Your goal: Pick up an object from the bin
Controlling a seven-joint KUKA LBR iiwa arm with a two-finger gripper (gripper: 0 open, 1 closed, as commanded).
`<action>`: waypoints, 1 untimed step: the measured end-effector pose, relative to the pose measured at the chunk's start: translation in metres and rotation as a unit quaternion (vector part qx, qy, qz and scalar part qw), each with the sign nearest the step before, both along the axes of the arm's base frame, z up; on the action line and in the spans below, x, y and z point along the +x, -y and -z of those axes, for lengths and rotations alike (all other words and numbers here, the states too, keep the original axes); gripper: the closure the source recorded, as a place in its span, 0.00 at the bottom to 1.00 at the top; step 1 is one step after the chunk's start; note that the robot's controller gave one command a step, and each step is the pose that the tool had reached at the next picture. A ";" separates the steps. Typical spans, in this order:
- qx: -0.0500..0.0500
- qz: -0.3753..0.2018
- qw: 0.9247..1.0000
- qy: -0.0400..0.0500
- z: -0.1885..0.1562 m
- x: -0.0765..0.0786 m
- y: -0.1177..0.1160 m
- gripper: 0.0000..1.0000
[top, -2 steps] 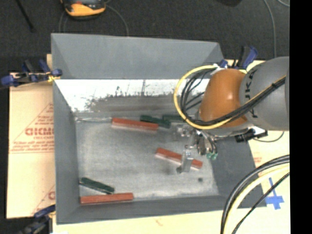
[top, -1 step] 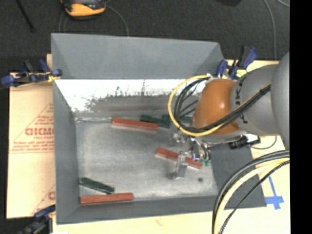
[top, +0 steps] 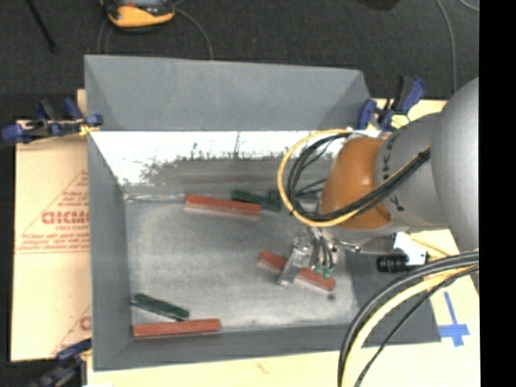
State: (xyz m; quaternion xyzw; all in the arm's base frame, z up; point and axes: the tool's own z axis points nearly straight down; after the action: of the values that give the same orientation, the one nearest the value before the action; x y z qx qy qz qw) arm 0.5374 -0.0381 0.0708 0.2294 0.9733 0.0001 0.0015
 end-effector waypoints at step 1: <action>0.000 0.000 1.000 0.000 0.000 0.000 0.000 1.00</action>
Offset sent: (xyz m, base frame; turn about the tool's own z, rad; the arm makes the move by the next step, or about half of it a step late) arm 0.0001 -0.0001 0.0314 0.0000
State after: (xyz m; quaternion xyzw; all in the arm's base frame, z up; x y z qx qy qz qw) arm 0.5374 -0.0380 0.0708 0.2290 0.9734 0.0000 0.0014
